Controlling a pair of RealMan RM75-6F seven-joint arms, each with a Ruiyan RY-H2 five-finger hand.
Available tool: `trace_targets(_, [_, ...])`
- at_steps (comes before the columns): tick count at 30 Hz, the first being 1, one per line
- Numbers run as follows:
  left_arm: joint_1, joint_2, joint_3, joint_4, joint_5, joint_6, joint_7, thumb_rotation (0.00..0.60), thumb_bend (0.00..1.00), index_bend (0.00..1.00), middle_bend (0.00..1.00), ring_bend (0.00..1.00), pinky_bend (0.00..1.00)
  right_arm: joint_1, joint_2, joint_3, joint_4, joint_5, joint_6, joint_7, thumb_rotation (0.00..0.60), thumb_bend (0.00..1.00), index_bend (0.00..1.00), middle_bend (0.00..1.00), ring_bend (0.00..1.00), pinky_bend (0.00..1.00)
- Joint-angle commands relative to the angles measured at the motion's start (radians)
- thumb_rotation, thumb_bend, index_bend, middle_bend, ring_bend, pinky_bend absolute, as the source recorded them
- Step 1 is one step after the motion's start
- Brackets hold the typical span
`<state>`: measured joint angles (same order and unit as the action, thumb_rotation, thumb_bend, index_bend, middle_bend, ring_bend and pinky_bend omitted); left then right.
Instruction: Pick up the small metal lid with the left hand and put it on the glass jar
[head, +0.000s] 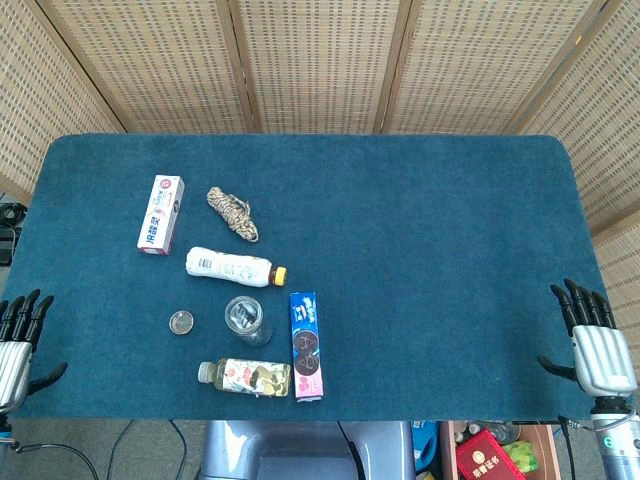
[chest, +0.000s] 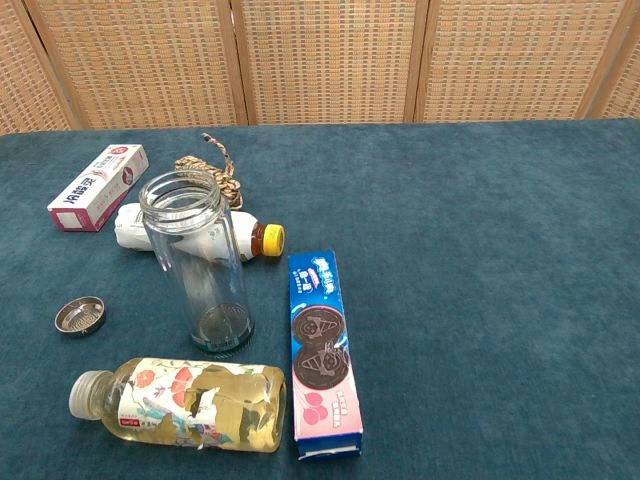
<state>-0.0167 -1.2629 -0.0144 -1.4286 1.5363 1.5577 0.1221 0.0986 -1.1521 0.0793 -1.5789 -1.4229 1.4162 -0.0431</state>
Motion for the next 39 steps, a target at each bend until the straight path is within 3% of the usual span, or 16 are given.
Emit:
trace_targets(1, [-0.002, -0.001, 0.000, 0.002, -0.001, -0.004, 0.002, 0.600, 0.18, 0.00, 0.00, 0.00, 0.00, 0.001, 0.000, -0.001, 0.000, 0.001, -0.002, -0.001, 0.600, 0.02, 0.00, 0.00, 0.00, 0.00])
trace_targets(27, [-0.012, 0.000, 0.009, -0.005, 0.017, -0.014, -0.020, 0.600, 0.18, 0.00, 0.00, 0.00, 0.00, 0.004, 0.002, -0.010, -0.013, -0.010, -0.012, -0.014, 0.600, 0.02, 0.00, 0.00, 0.00, 0.00])
trace_targets(39, [-0.079, 0.070, 0.009, -0.050, 0.091, -0.053, -0.142, 0.600, 0.18, 0.00, 0.00, 0.00, 0.00, 0.005, 0.001, -0.014, -0.016, -0.012, -0.017, -0.021, 0.600, 0.02, 0.00, 0.00, 0.00, 0.00])
